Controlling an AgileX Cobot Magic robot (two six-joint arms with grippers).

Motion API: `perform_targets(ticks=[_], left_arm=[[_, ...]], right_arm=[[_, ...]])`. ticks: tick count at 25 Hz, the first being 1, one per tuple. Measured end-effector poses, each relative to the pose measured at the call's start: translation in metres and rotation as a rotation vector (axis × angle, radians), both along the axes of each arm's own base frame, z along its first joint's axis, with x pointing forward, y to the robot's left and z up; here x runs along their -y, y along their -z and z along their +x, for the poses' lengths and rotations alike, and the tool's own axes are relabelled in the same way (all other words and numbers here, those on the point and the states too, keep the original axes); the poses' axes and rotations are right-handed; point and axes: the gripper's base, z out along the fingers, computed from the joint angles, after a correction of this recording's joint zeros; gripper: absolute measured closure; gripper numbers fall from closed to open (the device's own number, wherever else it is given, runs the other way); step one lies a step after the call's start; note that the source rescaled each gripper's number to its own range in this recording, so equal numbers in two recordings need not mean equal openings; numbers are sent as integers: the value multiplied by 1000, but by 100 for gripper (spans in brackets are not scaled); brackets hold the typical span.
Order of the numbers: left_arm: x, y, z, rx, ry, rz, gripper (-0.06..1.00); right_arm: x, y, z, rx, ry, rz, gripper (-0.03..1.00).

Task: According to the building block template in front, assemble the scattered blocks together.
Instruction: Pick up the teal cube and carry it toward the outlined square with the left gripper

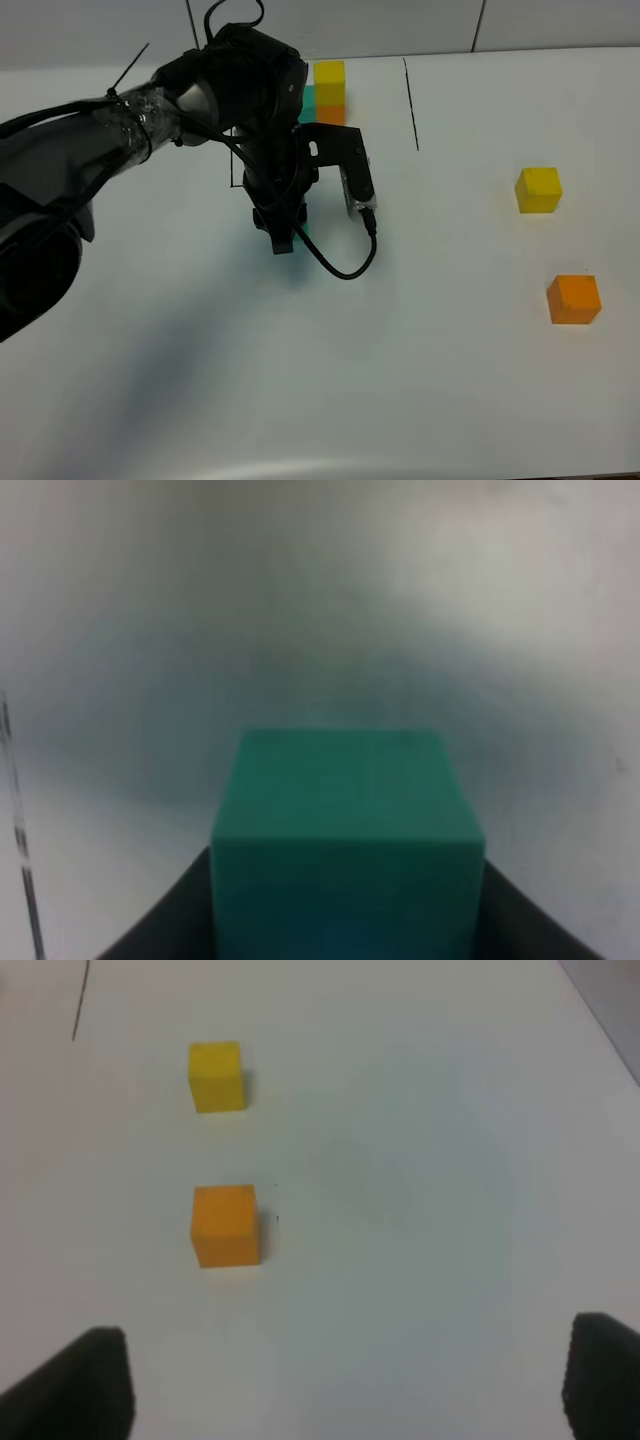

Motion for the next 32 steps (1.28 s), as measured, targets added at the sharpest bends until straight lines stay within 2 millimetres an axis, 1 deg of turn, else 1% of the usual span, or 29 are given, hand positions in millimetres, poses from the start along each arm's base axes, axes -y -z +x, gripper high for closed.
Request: perform_targets(ticks=[8, 13, 22, 23, 25, 27, 30, 32], left_arm=[[5, 23, 3, -7, 30, 5, 94], [8, 22, 5, 20, 36, -13, 94], [8, 23, 5, 18, 36, -12, 94], [7, 23, 5, 17, 36, -10, 92], [7, 23, 4, 12, 38, -1, 82], [6, 23, 4, 7, 38, 6, 63], [6, 22, 3, 2, 35, 8, 38], [5, 17, 3, 7, 24, 4, 25]], right_arm=[[0, 0, 0, 0, -1, 1, 2], [0, 0, 0, 0, -1, 1, 2], [0, 0, 0, 0, -1, 1, 2], [0, 0, 0, 0, -1, 2, 2], [0, 0, 0, 0, -1, 2, 2], [0, 0, 0, 0, -1, 2, 2], [0, 0, 0, 0, -1, 2, 2], [0, 0, 0, 0, -1, 2, 2]])
